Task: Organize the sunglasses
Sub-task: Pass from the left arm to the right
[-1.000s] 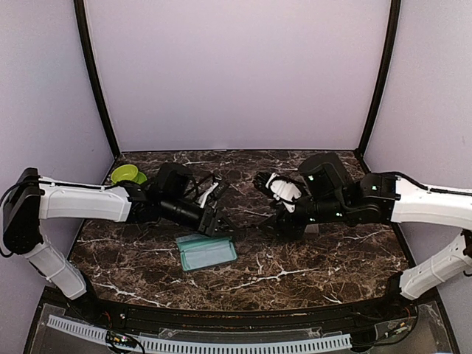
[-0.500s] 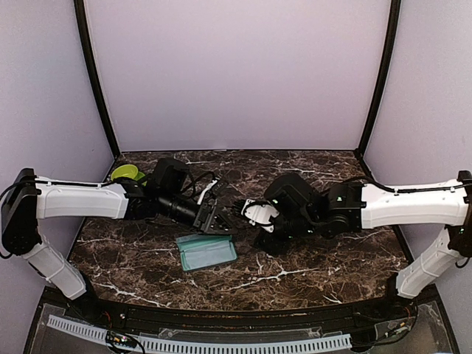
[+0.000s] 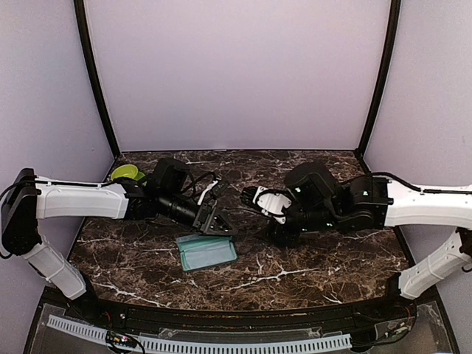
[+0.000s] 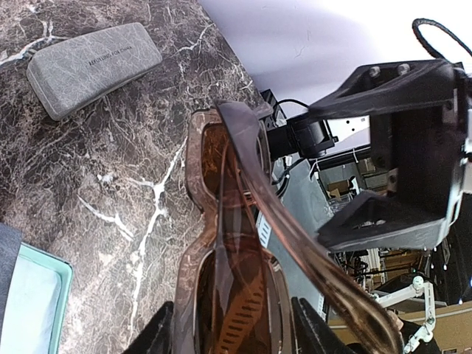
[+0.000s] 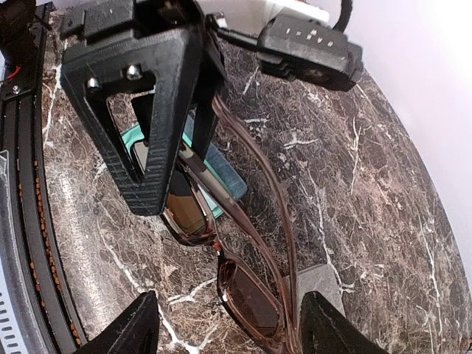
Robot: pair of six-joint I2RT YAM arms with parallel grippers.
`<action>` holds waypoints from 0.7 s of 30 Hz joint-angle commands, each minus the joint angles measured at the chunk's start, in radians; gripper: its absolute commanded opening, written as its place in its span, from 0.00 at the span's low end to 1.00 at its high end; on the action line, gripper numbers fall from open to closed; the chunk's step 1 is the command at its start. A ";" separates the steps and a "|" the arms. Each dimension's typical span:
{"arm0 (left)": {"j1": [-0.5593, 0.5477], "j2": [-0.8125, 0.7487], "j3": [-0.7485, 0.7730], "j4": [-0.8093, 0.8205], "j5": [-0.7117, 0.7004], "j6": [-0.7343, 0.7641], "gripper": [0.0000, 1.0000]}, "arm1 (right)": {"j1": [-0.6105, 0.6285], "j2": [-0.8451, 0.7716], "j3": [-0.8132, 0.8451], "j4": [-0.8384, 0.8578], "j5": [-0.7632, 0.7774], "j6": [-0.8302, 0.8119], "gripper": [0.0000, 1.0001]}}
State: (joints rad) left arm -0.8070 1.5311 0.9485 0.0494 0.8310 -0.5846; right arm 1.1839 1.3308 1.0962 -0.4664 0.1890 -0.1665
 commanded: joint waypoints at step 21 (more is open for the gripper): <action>0.002 -0.001 0.019 0.015 0.064 -0.006 0.00 | 0.002 0.163 0.066 0.024 0.145 -0.050 0.88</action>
State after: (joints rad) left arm -0.8070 1.5314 0.9485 0.0502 0.8589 -0.5884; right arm 1.1843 1.4635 1.1080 -0.4717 0.2920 -0.1944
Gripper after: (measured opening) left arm 0.480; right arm 0.900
